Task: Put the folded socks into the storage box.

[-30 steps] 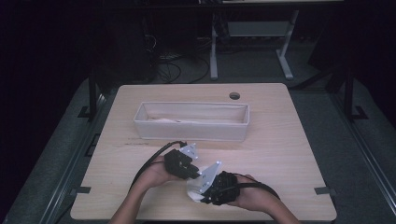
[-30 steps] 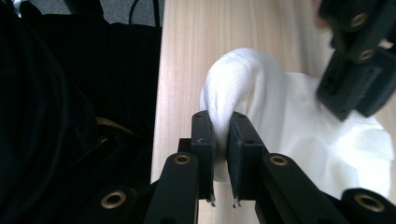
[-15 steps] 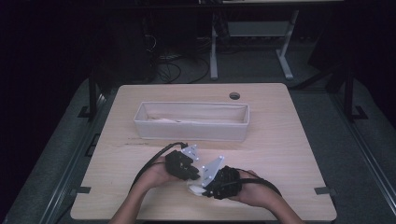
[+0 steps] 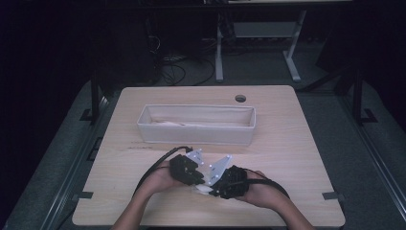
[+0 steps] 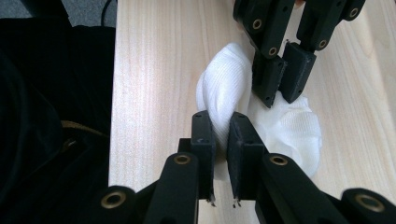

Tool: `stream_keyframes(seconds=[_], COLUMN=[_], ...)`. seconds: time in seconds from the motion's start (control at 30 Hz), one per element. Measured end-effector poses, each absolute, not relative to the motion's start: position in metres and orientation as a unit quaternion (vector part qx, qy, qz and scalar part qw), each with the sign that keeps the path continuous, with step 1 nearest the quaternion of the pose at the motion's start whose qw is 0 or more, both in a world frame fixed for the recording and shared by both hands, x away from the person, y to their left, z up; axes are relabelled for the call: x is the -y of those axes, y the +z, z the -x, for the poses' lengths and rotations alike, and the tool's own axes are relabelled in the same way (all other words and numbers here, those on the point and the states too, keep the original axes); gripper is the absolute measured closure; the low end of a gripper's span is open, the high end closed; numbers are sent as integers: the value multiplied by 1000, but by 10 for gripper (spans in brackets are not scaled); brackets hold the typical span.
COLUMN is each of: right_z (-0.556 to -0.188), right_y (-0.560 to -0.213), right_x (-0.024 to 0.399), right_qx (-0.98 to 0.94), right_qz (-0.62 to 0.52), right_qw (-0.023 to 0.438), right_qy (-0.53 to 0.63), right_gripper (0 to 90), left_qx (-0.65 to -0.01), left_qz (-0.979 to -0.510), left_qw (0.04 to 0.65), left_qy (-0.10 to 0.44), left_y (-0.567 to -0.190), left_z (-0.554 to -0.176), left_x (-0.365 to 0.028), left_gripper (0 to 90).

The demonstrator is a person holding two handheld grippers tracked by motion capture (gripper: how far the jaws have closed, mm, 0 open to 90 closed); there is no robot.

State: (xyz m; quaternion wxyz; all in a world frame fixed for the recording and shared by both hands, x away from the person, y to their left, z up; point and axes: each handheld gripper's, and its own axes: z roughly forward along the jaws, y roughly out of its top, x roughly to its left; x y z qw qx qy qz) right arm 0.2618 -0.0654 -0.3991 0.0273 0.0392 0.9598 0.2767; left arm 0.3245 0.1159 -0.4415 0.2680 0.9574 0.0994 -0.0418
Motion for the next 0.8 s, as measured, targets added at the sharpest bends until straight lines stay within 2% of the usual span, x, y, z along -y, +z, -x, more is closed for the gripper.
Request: stream_keyframes(seconds=[0.3,0.6,0.8], right_z=[-257,-269,-279], right_y=[-395,-399,-401], right_x=[66,68,66], right_qx=[-961,-962,-962], right_qz=[-34,-52,-77], right_qw=[23,18,16], right_qy=[273,268,263], right_gripper=[814,811,755], left_qx=[-80,-92,-100], left_qz=[-960,-956,-954], left_qw=[263,277,280], left_qy=[-50,-36,-27], left_y=[-441,-433,-428], left_z=[-316,-318,-319], left_x=[-112,-123,-132], left_gripper=[739,738,735])
